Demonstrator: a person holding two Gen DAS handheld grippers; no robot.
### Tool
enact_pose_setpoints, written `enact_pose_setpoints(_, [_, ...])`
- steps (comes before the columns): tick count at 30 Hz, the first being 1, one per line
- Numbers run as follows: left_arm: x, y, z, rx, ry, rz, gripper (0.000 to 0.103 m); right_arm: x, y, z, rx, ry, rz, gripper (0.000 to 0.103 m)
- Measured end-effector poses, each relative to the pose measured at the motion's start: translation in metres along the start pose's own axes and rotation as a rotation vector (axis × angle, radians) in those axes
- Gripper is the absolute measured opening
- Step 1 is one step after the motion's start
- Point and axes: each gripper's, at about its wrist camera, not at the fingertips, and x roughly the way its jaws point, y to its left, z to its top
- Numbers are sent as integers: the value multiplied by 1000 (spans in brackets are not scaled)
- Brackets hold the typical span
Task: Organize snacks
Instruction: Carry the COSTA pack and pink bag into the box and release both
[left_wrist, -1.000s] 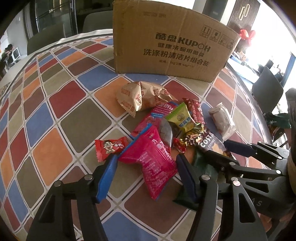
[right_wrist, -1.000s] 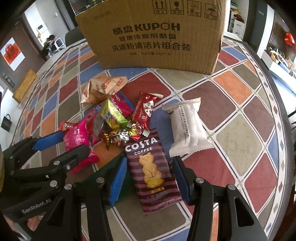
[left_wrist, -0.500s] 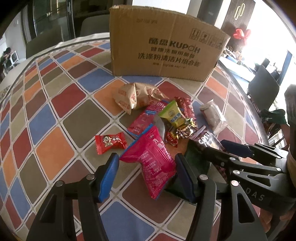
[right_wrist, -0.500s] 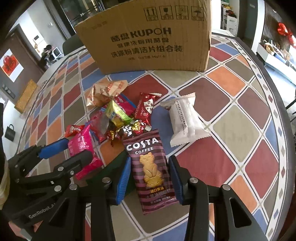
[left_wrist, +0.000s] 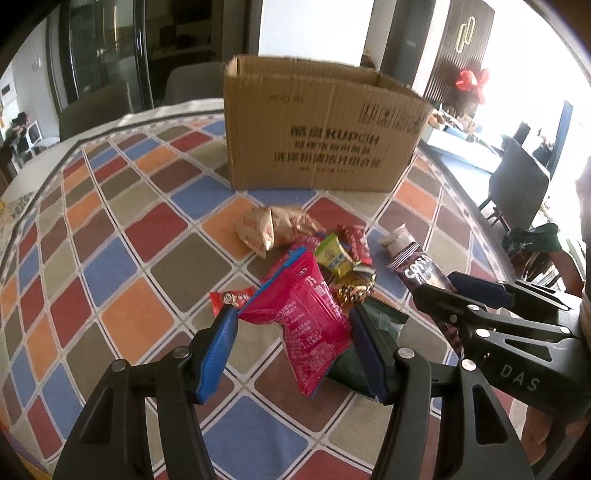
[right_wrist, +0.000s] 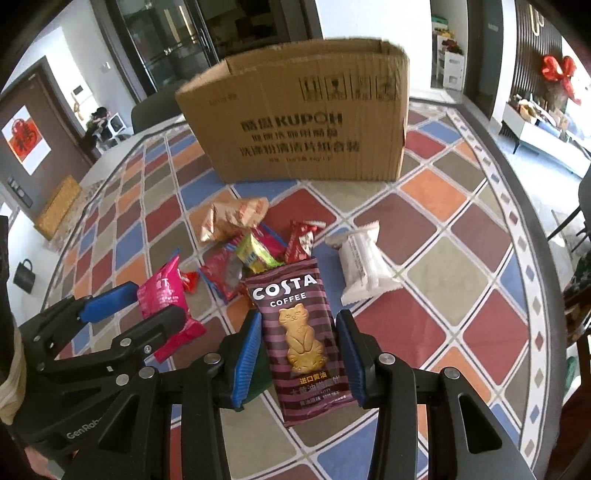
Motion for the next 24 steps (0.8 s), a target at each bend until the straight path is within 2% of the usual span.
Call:
enact_pose_setpoints(7, [-27, -2, 16, 36, -80, 8, 61, -26, 7, 9, -9, -71, -12, 43])
enact_pose_setpoints(15, [-53, -6, 55, 88, -187, 15, 61, -55, 9, 31, 1, -167, -23, 43])
enact_pose_setpoints(24, [-59, -7, 100, 114, -238, 14, 61, -72, 7, 66, 9, -241, -31, 43])
